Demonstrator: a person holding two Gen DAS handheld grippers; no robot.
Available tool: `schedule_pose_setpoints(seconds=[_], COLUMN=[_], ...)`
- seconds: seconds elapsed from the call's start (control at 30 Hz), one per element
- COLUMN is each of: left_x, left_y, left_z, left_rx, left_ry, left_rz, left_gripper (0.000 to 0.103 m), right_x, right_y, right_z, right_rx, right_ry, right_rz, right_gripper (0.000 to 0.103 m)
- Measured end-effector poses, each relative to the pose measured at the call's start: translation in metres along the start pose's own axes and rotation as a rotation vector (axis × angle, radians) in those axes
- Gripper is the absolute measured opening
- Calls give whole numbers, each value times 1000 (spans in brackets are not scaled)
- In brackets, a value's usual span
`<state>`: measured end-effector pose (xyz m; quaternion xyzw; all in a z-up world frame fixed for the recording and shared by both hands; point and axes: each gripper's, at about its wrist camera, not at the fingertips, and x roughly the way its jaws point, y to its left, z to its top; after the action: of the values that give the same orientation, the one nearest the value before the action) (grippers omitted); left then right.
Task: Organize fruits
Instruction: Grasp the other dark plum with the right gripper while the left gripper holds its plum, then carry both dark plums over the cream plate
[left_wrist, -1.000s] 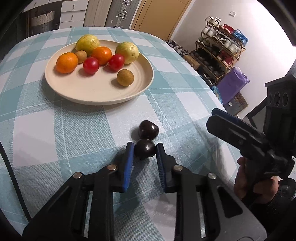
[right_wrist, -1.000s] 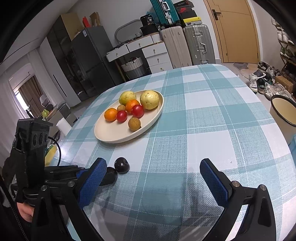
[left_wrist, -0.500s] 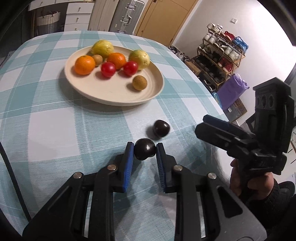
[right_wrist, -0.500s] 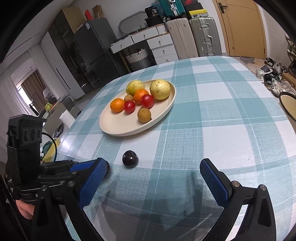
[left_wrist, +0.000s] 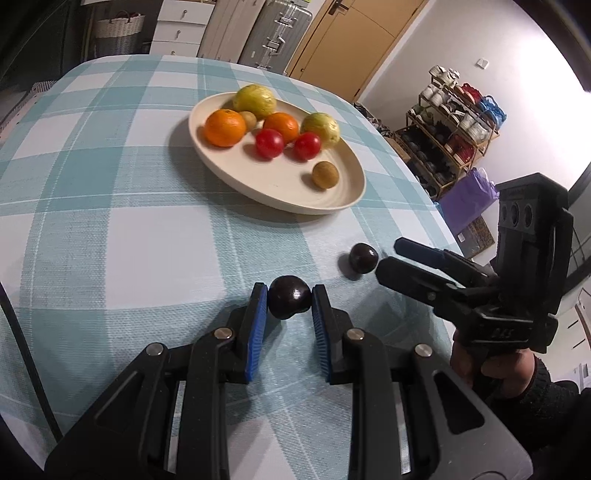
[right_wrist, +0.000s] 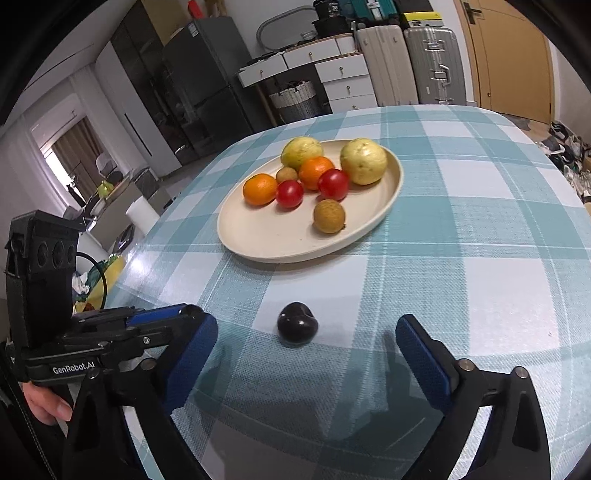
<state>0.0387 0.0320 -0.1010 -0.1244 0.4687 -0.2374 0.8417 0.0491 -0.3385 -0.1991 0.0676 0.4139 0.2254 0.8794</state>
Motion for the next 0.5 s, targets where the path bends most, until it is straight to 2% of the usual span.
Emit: schedule_pose_setpoints(seconds=[0.07, 0.2, 0.27, 0.37, 0.43, 0.5], left_x=[-2, -2, -1, -1, -1, -2], left_y=[4, 10, 12, 14, 14, 14], left_z=[1, 1, 0, -1, -1, 0], left_rx=[-7, -21, -29, -34, -34, -33], left_ry=[-5, 3, 6, 6, 5, 1], left_rz=[0, -8, -9, -8, -7, -6], left_gripper=[22, 22, 22, 22, 22, 22], right_x=[5, 14, 17, 20, 19, 18], right_y=[2, 9, 12, 17, 16, 13], right_z=[1, 2, 2, 1, 0, 0], right_rx=[-3, -18, -32, -62, -70, -57], right_ry=[15, 41, 48, 52, 50, 49], right_rz=[8, 14, 17, -18, -41, -30], right_gripper=[83, 69, 49, 31, 25, 25])
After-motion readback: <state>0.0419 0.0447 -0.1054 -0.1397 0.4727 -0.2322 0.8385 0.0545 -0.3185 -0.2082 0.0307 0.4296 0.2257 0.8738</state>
